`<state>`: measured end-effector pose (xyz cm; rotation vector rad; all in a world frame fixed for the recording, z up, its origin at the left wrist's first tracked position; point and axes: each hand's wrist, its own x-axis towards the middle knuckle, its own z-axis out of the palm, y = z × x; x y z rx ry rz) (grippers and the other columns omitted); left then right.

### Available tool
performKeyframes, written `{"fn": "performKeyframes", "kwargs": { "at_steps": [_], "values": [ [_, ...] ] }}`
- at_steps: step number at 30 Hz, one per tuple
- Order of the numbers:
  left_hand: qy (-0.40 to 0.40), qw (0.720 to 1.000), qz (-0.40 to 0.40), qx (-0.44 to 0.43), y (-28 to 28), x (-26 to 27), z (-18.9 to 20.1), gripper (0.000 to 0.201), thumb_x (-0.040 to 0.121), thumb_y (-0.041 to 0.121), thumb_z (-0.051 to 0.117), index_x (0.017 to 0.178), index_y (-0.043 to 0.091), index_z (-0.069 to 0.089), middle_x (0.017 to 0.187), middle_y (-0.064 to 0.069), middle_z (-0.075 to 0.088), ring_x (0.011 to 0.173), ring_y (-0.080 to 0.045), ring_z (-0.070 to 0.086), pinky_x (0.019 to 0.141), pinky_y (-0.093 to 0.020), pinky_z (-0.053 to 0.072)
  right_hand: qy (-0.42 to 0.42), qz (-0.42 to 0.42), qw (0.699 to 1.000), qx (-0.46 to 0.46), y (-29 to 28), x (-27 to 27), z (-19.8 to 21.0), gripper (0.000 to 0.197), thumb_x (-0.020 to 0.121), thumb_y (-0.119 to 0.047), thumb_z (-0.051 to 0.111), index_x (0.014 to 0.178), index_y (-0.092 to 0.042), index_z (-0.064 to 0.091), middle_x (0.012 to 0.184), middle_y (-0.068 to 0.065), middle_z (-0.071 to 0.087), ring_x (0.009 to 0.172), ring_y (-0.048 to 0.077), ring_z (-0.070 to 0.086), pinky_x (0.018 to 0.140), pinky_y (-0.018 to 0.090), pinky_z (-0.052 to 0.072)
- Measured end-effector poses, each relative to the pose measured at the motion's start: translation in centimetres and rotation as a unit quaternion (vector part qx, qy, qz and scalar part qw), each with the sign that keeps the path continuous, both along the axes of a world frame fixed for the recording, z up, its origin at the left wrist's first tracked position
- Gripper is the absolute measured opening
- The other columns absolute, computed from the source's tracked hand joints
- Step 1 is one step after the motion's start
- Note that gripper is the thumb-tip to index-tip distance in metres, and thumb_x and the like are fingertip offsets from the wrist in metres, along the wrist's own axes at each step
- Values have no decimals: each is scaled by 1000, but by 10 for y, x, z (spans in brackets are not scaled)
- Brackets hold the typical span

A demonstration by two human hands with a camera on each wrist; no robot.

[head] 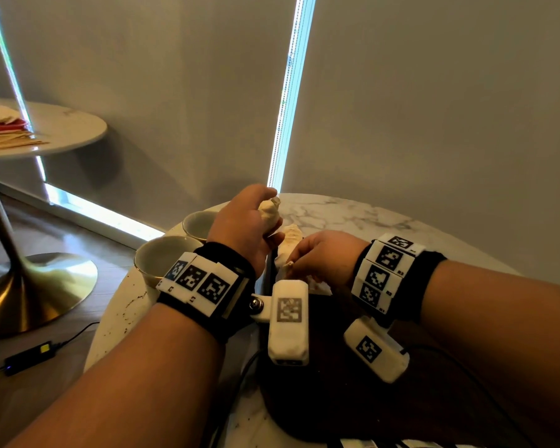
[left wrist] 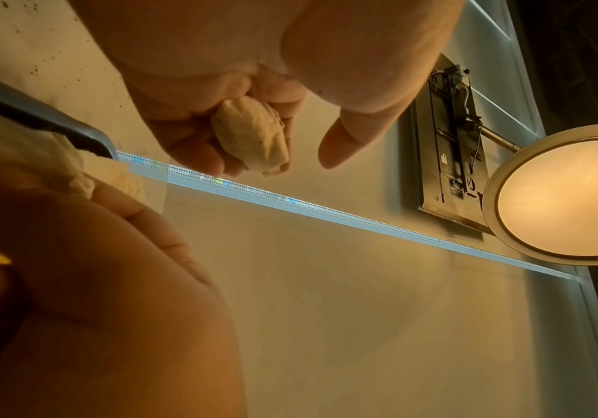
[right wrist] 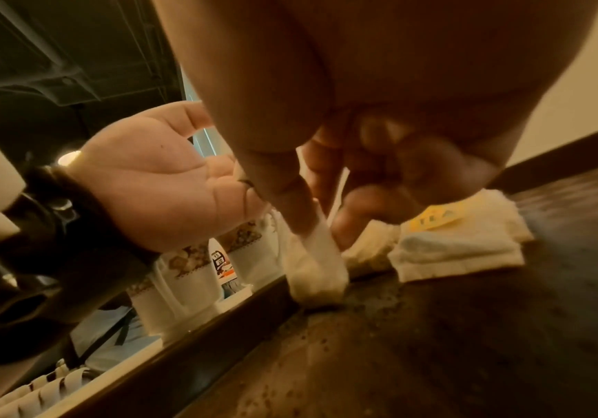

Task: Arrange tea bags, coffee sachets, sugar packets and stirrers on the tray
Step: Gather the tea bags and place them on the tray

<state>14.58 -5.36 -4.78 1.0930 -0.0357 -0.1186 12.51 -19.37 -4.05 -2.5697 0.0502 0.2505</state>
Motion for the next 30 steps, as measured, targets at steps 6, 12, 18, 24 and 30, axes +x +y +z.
{"fn": "performKeyframes", "kwargs": {
  "at_steps": [6, 12, 18, 24, 30],
  "values": [
    [11, 1000, 1, 6, 0, 0, 1, 15, 99, 18, 54, 95, 22, 67, 110, -9, 57, 90, -22, 58, 69, -35, 49, -16, -16, 996, -83, 1, 13, -2, 17, 88, -32, 71, 100, -20, 75, 93, -5, 70, 87, 10, 63, 66, 21, 45],
    [16, 1000, -8, 12, 0, 0, 1, 16, 98, 16, 52, 95, 21, 66, 105, -8, 56, 88, -23, 56, 74, -39, 50, -17, -40, 995, -93, -3, 19, -2, 19, 87, -32, 73, 100, -18, 75, 96, -2, 72, 89, 13, 66, 72, 24, 51],
    [16, 1000, -11, 18, 0, 0, 2, 15, 98, 17, 53, 93, 22, 66, 101, -6, 57, 86, -22, 57, 74, -40, 50, -51, -65, 996, -21, -8, 9, 10, 10, 89, -26, 72, 96, -19, 70, 91, -2, 68, 78, 11, 61, 70, 26, 52],
    [34, 999, -5, -4, 0, 0, 3, 15, 96, 22, 53, 95, 17, 67, 99, -7, 57, 81, -22, 56, 67, -37, 51, 114, -54, 968, 218, 4, -9, 15, 11, 98, -6, 55, 90, -7, 63, 81, 11, 60, 65, 17, 57, 60, 23, 50],
    [40, 999, -8, -15, 1, 1, 2, 16, 95, 24, 54, 100, 15, 67, 100, -8, 56, 82, -22, 55, 68, -36, 50, 144, -68, 965, 209, 13, -12, 11, 19, 100, -5, 52, 115, -3, 63, 84, 10, 62, 65, 15, 59, 51, 16, 52]
  ]
}}
